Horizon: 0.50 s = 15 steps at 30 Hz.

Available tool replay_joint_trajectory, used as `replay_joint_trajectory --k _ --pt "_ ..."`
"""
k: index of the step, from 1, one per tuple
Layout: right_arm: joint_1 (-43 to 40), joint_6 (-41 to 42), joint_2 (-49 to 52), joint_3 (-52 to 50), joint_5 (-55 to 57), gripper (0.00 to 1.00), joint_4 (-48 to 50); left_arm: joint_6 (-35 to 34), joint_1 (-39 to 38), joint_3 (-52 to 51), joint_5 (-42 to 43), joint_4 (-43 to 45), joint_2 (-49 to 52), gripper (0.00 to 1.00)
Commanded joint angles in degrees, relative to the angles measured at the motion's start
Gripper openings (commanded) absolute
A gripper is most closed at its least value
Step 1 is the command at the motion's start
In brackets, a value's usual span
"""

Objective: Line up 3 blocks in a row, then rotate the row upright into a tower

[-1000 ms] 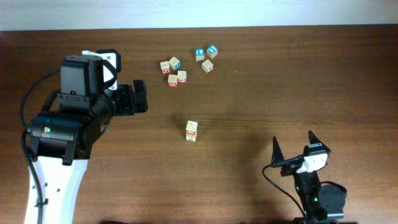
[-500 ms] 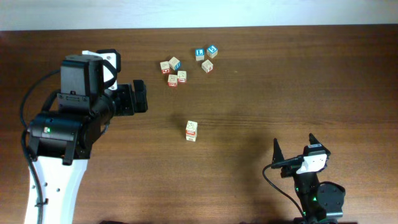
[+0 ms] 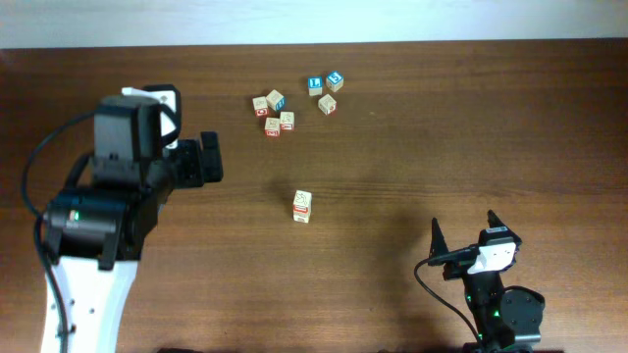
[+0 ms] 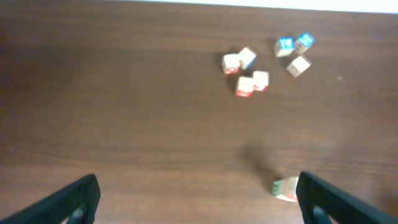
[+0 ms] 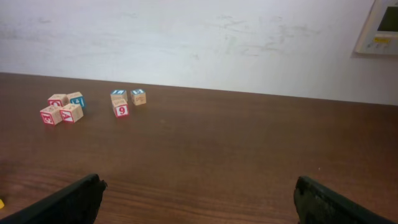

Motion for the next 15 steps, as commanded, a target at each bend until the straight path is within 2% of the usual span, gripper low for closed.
replay_joint_trajectory --k 1,3,6,11,15 --pt "0.33 -0.17 -0.70 -0.50 0.87 0.98 -0.09 12.50 3.08 -13.25 2.67 11.93 -9.73 0.99" --pt "0.33 -0.20 -0.70 -0.50 0.87 0.98 -0.09 14.97 4.96 -22.88 4.61 21.16 -15.93 0.99" --pt "0.33 -0.17 -0.70 -0.50 0.87 0.98 -0.09 15.08 8.20 -41.79 4.83 36.79 -29.05 0.99" --pt "0.33 -0.17 -0.70 -0.50 0.87 0.98 -0.09 21.92 8.98 -60.17 5.05 48.85 -43.41 0.99" --pt "0.33 -0.17 -0.70 -0.50 0.87 0.98 -0.09 22.34 8.98 -69.85 5.05 51.74 -52.52 0.99"
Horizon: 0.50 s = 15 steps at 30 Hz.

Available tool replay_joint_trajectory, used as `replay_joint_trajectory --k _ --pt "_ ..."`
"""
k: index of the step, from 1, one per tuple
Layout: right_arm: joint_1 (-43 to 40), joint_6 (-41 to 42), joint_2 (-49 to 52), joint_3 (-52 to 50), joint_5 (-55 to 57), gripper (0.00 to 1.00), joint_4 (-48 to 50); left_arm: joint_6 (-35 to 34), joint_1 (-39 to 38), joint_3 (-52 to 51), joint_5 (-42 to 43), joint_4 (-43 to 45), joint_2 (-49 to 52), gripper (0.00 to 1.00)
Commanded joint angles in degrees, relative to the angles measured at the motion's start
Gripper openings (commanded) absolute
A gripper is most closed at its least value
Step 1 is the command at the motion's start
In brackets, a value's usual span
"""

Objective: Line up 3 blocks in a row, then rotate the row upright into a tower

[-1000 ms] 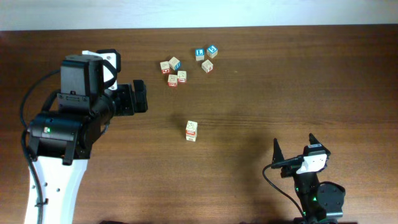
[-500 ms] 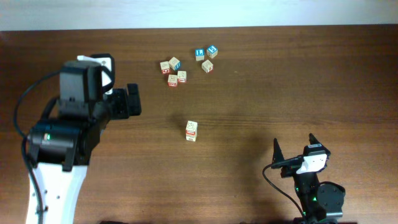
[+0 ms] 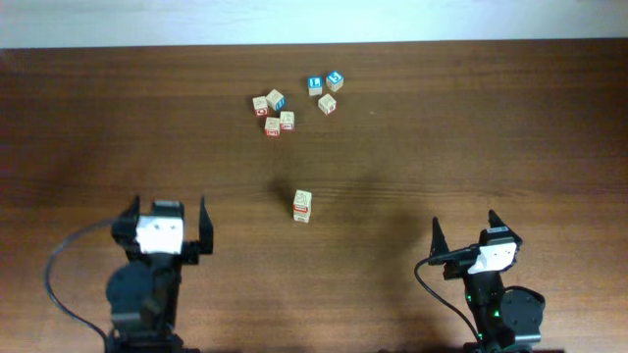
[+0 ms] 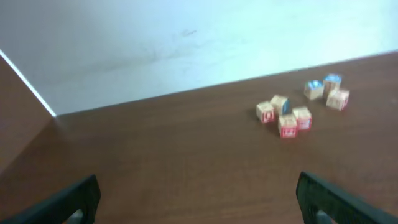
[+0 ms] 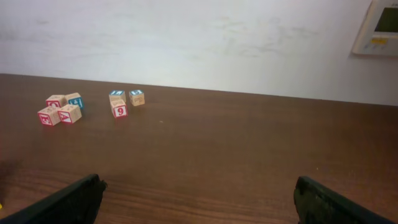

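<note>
Small wooden blocks lie on the dark wooden table (image 3: 442, 127). A cluster with red and blue faces (image 3: 272, 111) sits at the far middle, also in the left wrist view (image 4: 283, 115) and the right wrist view (image 5: 60, 109). A second cluster with blue tops (image 3: 326, 90) lies just right of it. One lone block (image 3: 303, 205) stands at mid-table. My left gripper (image 3: 162, 222) is open near the front left edge, holding nothing. My right gripper (image 3: 466, 238) is open at the front right, holding nothing.
A white wall (image 5: 186, 37) runs behind the table's far edge. A beige wall panel (image 5: 379, 28) hangs at the right in the right wrist view. Both arm bases sit at the table's front edge.
My left arm has drawn back from over the left middle of the table to the front left edge. Its camera now looks level across the table. The blocks and right arm are unchanged.
</note>
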Motion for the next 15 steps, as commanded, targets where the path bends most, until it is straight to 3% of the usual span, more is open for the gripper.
replay_joint_trajectory --k 1,10,15 --pt "0.33 -0.20 -0.48 -0.50 0.52 0.98 -0.04 2.82 0.35 -7.39 0.81 1.11 -7.56 0.99" --pt "0.33 -0.17 -0.48 -0.50 0.52 0.98 -0.04 7.08 0.35 -17.09 1.14 1.18 -21.35 0.99" --pt "0.33 -0.17 -0.48 -0.50 0.52 0.98 -0.04 7.08 0.35 -17.09 0.72 1.03 -21.18 0.99"
